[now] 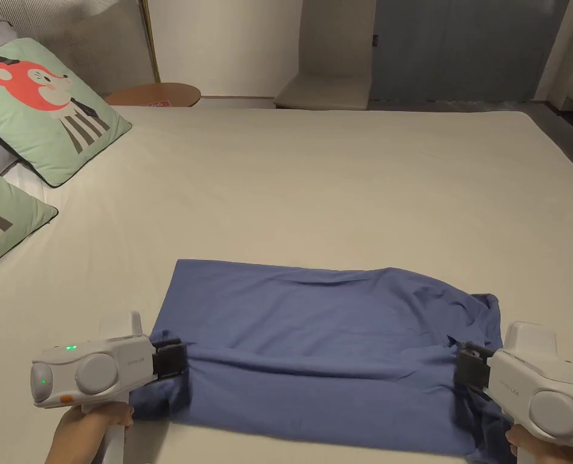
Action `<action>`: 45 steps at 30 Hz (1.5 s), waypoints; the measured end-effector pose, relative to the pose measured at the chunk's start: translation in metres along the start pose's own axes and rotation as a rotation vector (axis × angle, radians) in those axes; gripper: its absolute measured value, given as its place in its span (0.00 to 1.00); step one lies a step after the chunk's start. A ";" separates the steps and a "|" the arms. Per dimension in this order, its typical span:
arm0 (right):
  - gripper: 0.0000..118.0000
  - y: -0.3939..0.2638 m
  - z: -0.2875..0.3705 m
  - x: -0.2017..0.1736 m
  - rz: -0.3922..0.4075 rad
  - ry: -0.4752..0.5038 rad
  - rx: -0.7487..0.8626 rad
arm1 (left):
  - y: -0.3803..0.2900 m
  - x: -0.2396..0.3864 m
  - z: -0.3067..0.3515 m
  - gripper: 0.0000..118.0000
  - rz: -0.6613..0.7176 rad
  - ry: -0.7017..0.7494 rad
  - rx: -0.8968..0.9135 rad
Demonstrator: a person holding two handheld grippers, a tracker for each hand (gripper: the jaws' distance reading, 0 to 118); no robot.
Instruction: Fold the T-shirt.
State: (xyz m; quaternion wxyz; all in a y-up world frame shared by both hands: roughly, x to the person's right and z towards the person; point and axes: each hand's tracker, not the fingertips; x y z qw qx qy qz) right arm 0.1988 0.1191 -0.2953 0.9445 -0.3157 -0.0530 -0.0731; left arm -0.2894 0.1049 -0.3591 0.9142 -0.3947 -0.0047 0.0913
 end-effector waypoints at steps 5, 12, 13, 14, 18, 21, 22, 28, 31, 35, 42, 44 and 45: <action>0.88 0.021 0.067 -0.013 0.017 0.033 0.225 | 0.012 0.028 0.070 0.93 -0.048 -0.083 0.229; 0.88 0.028 0.165 -0.046 0.086 0.036 0.502 | -0.001 0.079 0.171 0.93 -0.155 -0.086 0.601; 0.88 0.026 0.175 -0.050 0.095 0.028 0.533 | -0.003 0.079 0.175 0.93 -0.167 -0.090 0.640; 0.88 0.024 0.185 -0.053 0.105 0.018 0.567 | -0.007 0.083 0.183 0.93 -0.185 -0.093 0.679; 0.88 0.012 0.207 -0.064 0.124 -0.022 0.656 | -0.023 0.096 0.203 0.92 -0.216 -0.061 0.784; 0.73 0.005 0.212 -0.069 0.125 -0.039 0.687 | -0.031 0.101 0.210 0.77 -0.201 -0.073 0.795; 0.57 0.004 0.213 -0.070 0.131 -0.034 0.696 | -0.034 0.100 0.212 0.57 -0.198 -0.100 0.802; 0.01 0.002 0.222 -0.077 0.148 -0.030 0.707 | -0.040 0.099 0.210 0.00 -0.206 -0.154 0.786; 0.01 0.003 0.223 -0.081 0.153 -0.027 0.709 | -0.042 0.101 0.209 0.00 -0.228 -0.151 0.783; 0.01 0.005 0.220 -0.082 0.157 -0.017 0.705 | -0.032 0.099 0.199 0.00 -0.270 -0.131 0.691; 0.01 0.006 0.203 -0.078 0.155 -0.006 0.659 | -0.015 0.062 0.142 0.00 -0.209 -0.105 0.313; 0.01 0.006 0.193 -0.075 0.152 -0.002 0.638 | -0.015 0.047 0.121 0.00 -0.200 -0.090 0.219; 0.01 0.006 0.188 -0.074 0.156 -0.005 0.629 | -0.016 0.041 0.114 0.00 -0.197 -0.077 0.186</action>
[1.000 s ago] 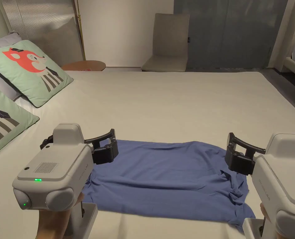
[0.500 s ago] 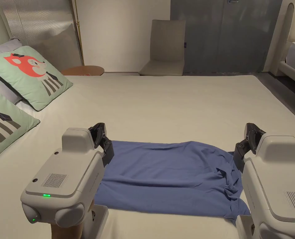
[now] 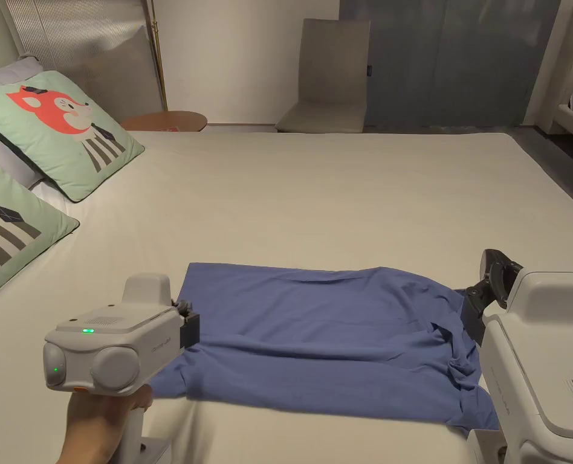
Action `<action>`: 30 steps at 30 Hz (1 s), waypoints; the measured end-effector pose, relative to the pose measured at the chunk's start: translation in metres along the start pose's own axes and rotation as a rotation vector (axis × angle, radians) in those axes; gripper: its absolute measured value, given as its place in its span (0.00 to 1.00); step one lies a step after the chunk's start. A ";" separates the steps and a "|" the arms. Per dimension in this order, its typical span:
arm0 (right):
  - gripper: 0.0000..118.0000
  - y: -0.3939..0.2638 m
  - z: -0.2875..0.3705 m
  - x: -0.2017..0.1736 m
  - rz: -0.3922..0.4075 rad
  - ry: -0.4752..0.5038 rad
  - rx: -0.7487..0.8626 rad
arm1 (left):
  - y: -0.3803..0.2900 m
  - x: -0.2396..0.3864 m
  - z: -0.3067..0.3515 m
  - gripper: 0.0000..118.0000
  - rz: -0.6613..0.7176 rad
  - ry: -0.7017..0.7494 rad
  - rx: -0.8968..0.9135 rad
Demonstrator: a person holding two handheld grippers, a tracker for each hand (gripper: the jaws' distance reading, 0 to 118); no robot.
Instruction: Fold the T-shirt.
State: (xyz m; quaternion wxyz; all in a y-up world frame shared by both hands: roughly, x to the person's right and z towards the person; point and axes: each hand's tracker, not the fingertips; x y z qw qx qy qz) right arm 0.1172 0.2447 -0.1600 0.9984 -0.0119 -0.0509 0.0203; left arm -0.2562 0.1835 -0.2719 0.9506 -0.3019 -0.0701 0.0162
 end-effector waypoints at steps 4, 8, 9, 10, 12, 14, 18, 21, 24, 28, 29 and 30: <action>0.01 -0.011 -0.014 0.004 0.005 0.001 -0.036 | -0.016 -0.031 -0.028 0.18 0.044 0.028 -0.135; 0.01 -0.022 -0.027 0.007 -0.005 -0.002 -0.074 | -0.036 -0.048 -0.048 0.92 0.031 0.064 -0.260; 0.01 -0.025 -0.030 0.007 -0.004 -0.001 -0.082 | -0.041 -0.050 -0.051 0.90 0.026 0.078 -0.277; 0.01 -0.027 -0.033 0.007 -0.004 -0.001 -0.090 | -0.045 -0.052 -0.054 0.90 0.023 0.088 -0.272; 0.01 -0.032 -0.036 0.008 -0.005 0.003 -0.106 | -0.054 -0.060 -0.064 0.89 0.019 0.115 -0.278; 0.01 -0.036 -0.040 0.008 -0.004 0.004 -0.121 | -0.060 -0.064 -0.074 0.88 0.017 0.133 -0.300; 0.01 -0.043 -0.043 0.011 0.005 0.003 -0.142 | -0.068 -0.053 -0.084 0.57 -0.013 0.138 -0.324; 0.01 -0.046 -0.044 0.014 0.009 0.001 -0.158 | -0.071 -0.050 -0.091 0.36 -0.031 0.107 -0.326; 0.01 -0.049 -0.043 0.019 0.007 -0.006 -0.171 | -0.069 -0.039 -0.091 0.05 -0.166 0.145 -0.292; 0.01 -0.060 -0.045 0.033 -0.035 -0.014 -0.251 | -0.060 -0.043 -0.081 0.05 -0.129 0.133 -0.276; 0.02 -0.066 -0.048 0.037 -0.045 -0.012 -0.295 | -0.057 -0.046 -0.077 0.05 -0.114 0.128 -0.266; 0.08 -0.075 -0.052 0.043 -0.057 -0.007 -0.363 | -0.055 -0.048 -0.074 0.05 -0.103 0.126 -0.259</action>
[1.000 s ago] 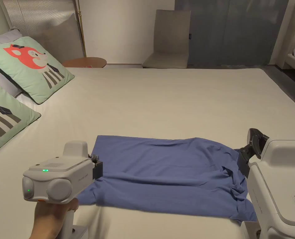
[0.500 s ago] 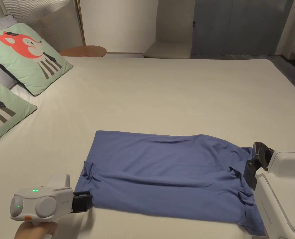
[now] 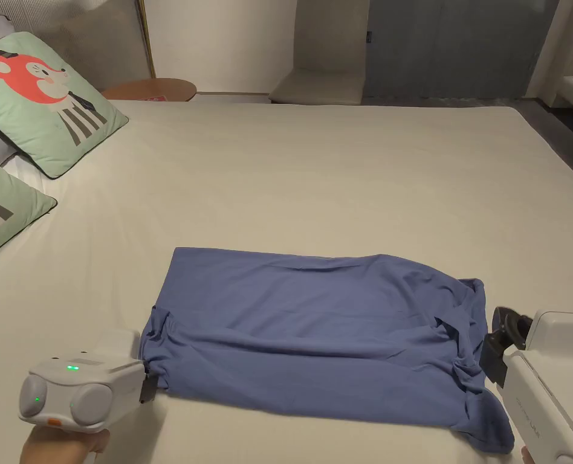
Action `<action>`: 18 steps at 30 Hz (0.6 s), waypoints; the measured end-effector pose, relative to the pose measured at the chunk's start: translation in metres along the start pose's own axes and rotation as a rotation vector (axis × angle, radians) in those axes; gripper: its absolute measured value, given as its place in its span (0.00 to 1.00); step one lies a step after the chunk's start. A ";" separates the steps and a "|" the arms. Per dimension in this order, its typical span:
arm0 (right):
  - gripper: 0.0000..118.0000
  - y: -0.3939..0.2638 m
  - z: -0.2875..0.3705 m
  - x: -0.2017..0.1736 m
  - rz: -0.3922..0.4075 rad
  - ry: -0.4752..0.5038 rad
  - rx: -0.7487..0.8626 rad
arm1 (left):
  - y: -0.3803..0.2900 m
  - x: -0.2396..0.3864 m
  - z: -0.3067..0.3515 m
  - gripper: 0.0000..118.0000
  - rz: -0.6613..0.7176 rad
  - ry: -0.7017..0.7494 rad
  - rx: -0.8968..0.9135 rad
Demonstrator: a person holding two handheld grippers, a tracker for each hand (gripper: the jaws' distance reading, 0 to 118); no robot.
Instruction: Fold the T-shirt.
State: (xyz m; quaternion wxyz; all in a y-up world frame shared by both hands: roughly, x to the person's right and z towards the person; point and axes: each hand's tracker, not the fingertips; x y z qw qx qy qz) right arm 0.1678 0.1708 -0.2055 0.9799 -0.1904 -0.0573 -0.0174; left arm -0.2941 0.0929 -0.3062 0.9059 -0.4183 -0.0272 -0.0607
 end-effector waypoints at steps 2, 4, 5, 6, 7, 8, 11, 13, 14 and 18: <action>0.49 -0.014 -0.009 0.007 -0.019 0.001 -0.150 | 0.003 -0.006 0.008 0.05 0.026 -0.014 0.014; 0.77 -0.037 -0.022 0.015 -0.060 0.014 -0.260 | 0.005 -0.011 0.013 0.05 0.053 -0.036 0.018; 0.83 -0.055 -0.035 0.021 -0.078 0.012 -0.317 | 0.006 -0.012 0.015 0.05 0.067 -0.044 0.024; 0.84 -0.065 -0.040 0.022 -0.090 0.005 -0.337 | 0.007 -0.010 0.018 0.05 0.074 -0.047 0.026; 0.83 -0.075 -0.044 0.023 -0.084 -0.004 -0.362 | 0.007 -0.010 0.020 0.05 0.083 -0.055 0.031; 0.83 -0.082 -0.047 0.022 -0.081 -0.014 -0.373 | 0.008 -0.010 0.021 0.05 0.092 -0.060 0.033; 0.83 -0.093 -0.050 0.020 -0.078 -0.018 -0.418 | 0.011 -0.006 0.027 0.05 0.107 -0.073 0.043; 0.80 -0.098 -0.054 0.021 -0.099 0.000 -0.429 | 0.011 -0.003 0.029 0.05 0.097 -0.070 0.046; 0.72 -0.099 -0.055 0.022 -0.101 0.007 -0.428 | 0.012 -0.004 0.029 0.05 0.093 -0.067 0.046; 0.12 -0.089 -0.042 0.025 -0.129 0.049 -0.399 | 0.006 -0.008 0.030 0.05 0.113 -0.066 0.045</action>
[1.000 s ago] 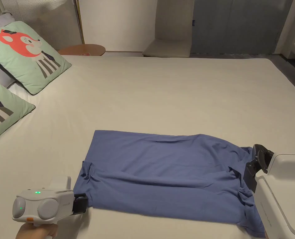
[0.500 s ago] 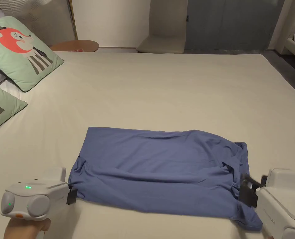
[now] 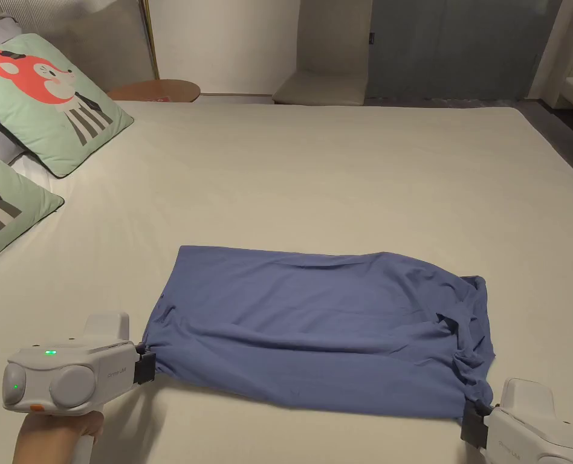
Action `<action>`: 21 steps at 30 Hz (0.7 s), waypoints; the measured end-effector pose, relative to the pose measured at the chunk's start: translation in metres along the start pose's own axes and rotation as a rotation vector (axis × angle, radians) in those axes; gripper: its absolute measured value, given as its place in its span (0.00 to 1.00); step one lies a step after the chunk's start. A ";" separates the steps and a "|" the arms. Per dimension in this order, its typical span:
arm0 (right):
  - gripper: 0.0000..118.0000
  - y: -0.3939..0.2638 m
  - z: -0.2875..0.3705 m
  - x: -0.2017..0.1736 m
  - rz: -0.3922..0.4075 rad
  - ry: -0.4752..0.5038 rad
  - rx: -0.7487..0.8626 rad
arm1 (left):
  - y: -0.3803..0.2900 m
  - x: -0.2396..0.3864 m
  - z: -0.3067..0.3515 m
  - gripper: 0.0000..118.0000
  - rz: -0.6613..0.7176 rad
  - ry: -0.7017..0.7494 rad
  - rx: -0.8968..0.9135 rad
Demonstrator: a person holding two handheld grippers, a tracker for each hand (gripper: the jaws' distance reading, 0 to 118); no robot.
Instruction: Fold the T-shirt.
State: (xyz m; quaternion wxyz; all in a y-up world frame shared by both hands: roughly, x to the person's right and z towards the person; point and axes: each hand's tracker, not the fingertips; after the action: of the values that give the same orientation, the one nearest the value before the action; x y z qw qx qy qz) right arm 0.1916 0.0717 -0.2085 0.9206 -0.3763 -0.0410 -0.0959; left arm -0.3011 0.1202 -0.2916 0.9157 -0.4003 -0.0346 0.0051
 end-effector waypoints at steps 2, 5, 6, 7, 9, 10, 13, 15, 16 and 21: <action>0.11 0.003 0.011 -0.001 0.021 -0.006 0.047 | -0.004 -0.002 0.002 0.05 0.009 0.002 -0.004; 0.11 0.005 0.027 0.004 0.009 -0.004 0.082 | -0.012 -0.007 0.007 0.05 0.026 0.004 -0.010; 0.11 0.006 0.033 0.006 0.006 -0.002 0.087 | -0.015 -0.008 0.010 0.05 0.033 0.003 -0.012; 0.11 0.006 0.043 0.005 0.006 -0.001 0.097 | -0.020 -0.009 0.014 0.05 0.040 0.003 -0.012; 0.11 0.003 0.056 0.010 0.012 -0.016 0.112 | -0.030 -0.012 0.023 0.04 0.043 0.010 -0.015; 0.11 0.001 0.062 0.014 0.014 -0.025 0.119 | -0.036 -0.013 0.027 0.05 0.041 0.016 -0.018; 0.11 -0.016 0.068 0.031 -0.004 -0.026 0.108 | -0.056 -0.022 0.040 0.05 0.057 0.022 -0.041; 0.11 -0.029 0.077 0.040 -0.014 -0.035 0.101 | -0.071 -0.025 0.048 0.05 0.063 0.021 -0.054; 0.11 -0.037 0.080 0.044 -0.009 -0.052 0.094 | -0.078 -0.027 0.051 0.04 0.058 0.027 -0.062; 0.11 -0.062 0.083 0.052 -0.039 -0.076 0.020 | -0.100 -0.039 0.054 0.04 0.082 0.038 -0.101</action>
State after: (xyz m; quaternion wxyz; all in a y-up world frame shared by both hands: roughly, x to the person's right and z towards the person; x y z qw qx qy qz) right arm 0.2296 0.0790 -0.0986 0.9200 -0.3697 -0.0845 -0.0991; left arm -0.3450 0.0905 -0.1845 0.8939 -0.4471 -0.0009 0.0331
